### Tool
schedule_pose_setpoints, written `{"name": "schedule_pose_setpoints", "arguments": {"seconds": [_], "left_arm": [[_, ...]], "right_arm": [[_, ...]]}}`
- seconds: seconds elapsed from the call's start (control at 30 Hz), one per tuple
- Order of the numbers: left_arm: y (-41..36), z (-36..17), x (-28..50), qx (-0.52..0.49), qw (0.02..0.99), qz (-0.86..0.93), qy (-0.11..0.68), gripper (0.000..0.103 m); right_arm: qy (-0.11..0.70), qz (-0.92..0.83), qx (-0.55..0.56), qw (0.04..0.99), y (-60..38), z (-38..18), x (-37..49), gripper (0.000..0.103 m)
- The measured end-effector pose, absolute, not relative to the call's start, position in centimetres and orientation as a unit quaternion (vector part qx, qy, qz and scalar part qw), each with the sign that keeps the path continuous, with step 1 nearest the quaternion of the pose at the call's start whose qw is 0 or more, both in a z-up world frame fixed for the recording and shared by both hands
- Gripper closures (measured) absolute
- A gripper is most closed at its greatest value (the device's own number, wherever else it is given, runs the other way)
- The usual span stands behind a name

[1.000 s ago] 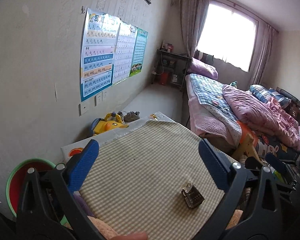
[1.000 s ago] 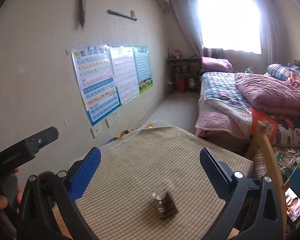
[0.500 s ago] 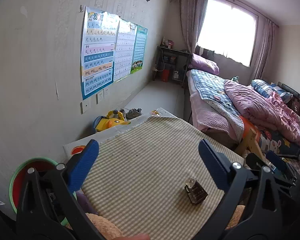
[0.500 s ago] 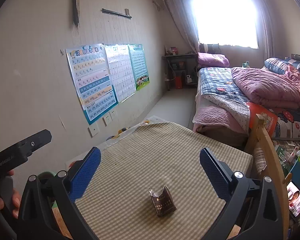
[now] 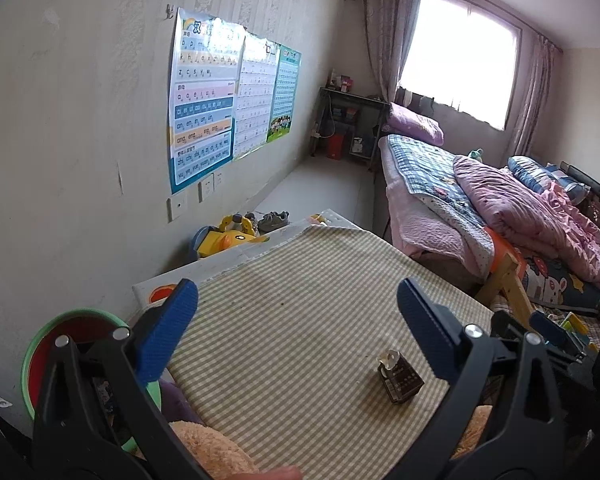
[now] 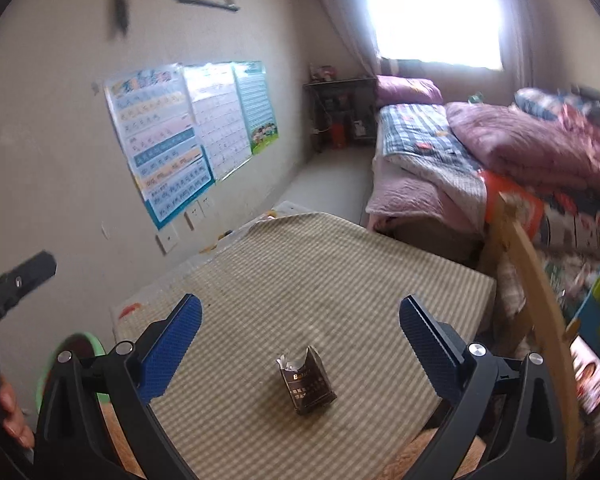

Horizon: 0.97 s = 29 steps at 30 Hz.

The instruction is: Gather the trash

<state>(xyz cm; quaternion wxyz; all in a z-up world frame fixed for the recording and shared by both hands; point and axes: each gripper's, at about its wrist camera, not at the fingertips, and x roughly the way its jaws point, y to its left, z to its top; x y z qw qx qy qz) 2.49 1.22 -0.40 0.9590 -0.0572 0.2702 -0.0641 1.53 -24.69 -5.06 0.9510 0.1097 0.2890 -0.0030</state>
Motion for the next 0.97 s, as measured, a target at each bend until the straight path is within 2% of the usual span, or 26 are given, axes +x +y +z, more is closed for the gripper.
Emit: {"name": "schedule_pose_setpoints", "arguments": {"seconds": [0.67,0.97], "left_arm": [[1.7,-1.3,2.6,-0.059,0.958,-0.053,0.277,0.006],[2.8,-4.1,3.4,-0.048,0.947,-0.04,0.316,0.006]], "right_arm": [[0.319,0.004,0.091,0.943,-24.1,-7.2,2.6,0.007],[0.38,-0.062,0.039,0.922,-28.4,-15.3,10.7,0.007]]}}
